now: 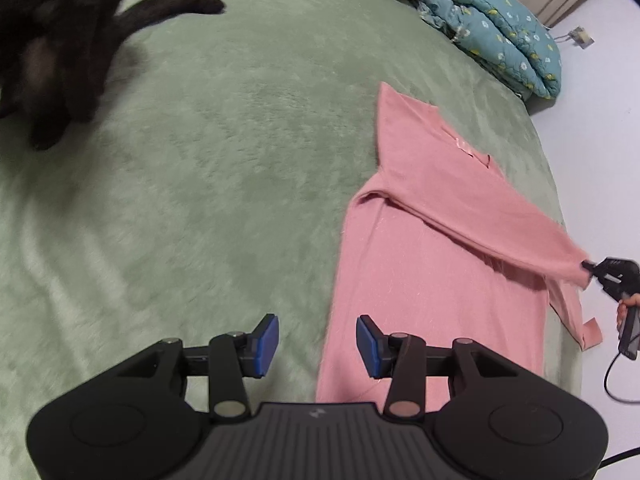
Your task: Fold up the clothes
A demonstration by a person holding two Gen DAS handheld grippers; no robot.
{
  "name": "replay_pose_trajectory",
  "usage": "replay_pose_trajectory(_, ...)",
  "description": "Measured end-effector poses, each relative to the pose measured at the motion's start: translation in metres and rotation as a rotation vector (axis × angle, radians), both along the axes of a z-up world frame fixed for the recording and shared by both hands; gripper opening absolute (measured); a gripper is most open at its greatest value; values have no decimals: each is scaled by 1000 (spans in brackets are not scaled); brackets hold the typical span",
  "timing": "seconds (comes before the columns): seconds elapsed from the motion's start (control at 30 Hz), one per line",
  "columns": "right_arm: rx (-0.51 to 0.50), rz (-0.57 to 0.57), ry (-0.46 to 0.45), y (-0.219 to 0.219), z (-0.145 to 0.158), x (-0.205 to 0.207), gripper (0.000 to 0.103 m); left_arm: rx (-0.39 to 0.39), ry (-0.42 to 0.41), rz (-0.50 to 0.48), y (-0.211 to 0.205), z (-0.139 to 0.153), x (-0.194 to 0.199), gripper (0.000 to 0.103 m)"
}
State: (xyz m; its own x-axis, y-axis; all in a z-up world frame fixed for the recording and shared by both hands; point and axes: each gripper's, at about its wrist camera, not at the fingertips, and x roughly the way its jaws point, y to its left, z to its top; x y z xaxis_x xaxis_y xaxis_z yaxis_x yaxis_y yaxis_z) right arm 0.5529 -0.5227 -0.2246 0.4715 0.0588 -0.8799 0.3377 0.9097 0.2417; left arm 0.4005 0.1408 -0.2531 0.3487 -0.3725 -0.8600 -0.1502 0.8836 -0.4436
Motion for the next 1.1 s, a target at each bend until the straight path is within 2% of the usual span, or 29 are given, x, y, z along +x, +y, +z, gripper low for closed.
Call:
replay_pose_trajectory(0.07, 27, 3, 60, -1, -15, 2, 4, -5, -8, -18, -8, -5, 12, 42)
replay_pose_trajectory(0.2, 23, 33, 56, 4, -26, 2, 4, -40, -38, -21, -22, -7, 37, 42)
replay_pose_trajectory(0.3, 2, 28, 109, 0, -40, 4, 6, -61, -46, -19, -28, -5, 37, 42)
replay_pose_trajectory(0.43, 1, 2, 119, -8, -46, 6, 7, -44, -16, -55, -33, -7, 23, 42)
replay_pose_trajectory(0.5, -42, 20, 133, -5, -47, 7, 14, -32, -1, -62, -33, -10, 17, 42)
replay_pose_trajectory(0.57, -178, 48, 136, 3, -41, 6, 20, -21, 3, -40, -30, -13, 13, 42)
replay_pose_trajectory(0.63, -286, 45, 82, 11, -28, 0, 25, -9, -35, -37, -30, -11, 22, 42)
replay_pose_trajectory(0.7, -346, 31, -6, 19, -13, -12, 35, -11, -123, -38, -33, -8, 57, 42)
replay_pose_trajectory(0.8, -276, 3, -76, 29, -1, -32, 38, -10, -258, -39, -40, -5, 118, 42)
replay_pose_trajectory(0.83, -197, -8, -99, 36, 2, -46, 38, 2, -272, -42, -43, -11, 145, 42)
replay_pose_trajectory(0.9, -71, -16, -116, 47, 4, -67, 42, 14, -271, -46, -49, -20, 189, 42)
replay_pose_trajectory(0.93, 18, -5, -98, 59, 1, -84, 43, -11, -232, -26, -50, -33, 220, 42)
replay_pose_trajectory(1.03, 102, 38, -48, 81, -5, -113, 43, -33, -197, -13, -58, -53, 268, 42)
replay_pose_trajectory(1.1, 145, 65, -20, 93, -8, -131, 44, -13, -234, -56, -70, -57, 280, 42)
